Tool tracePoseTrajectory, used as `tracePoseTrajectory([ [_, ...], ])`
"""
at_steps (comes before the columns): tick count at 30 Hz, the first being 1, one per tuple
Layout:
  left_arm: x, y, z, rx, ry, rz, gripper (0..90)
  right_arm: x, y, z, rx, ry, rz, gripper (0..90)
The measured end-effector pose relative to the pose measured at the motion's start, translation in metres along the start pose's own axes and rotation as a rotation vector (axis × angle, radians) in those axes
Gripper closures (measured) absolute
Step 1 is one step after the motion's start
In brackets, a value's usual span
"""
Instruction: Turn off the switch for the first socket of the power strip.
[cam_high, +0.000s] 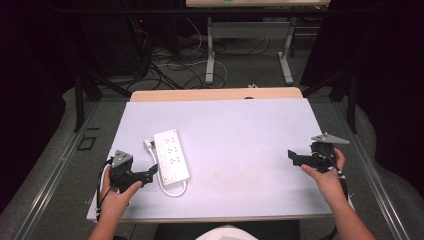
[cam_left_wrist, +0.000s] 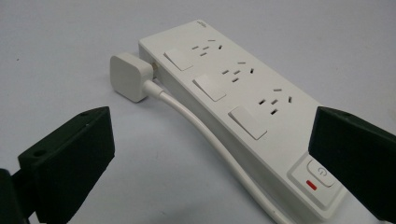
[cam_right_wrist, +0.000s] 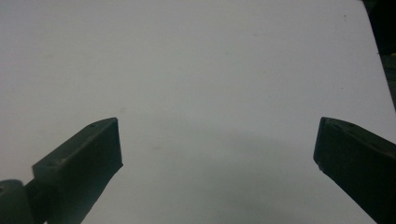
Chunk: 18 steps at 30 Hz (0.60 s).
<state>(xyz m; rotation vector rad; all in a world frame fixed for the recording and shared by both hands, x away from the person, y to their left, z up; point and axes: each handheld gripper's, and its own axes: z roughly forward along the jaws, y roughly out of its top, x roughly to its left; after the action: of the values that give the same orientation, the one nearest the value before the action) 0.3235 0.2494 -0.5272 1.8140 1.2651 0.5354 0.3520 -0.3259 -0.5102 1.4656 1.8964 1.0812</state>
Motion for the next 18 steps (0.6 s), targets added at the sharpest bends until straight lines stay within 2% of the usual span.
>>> tracePoseTrajectory([
  [2,-0.001,0.001,-0.001,-0.001,-0.006,-0.003,0.1,0.006,-0.001,-0.012,-0.032,0.008,-0.003,0.2],
  [6,-0.003,0.0,-0.002,-0.008,-0.005,0.008,0.1,0.014,-0.006,-0.024,-0.047,0.027,-0.004,0.2],
  [18,-0.007,-0.002,-0.011,-0.008,-0.016,0.016,0.1,0.022,-0.015,-0.022,-0.057,0.006,-0.041,1.1],
])
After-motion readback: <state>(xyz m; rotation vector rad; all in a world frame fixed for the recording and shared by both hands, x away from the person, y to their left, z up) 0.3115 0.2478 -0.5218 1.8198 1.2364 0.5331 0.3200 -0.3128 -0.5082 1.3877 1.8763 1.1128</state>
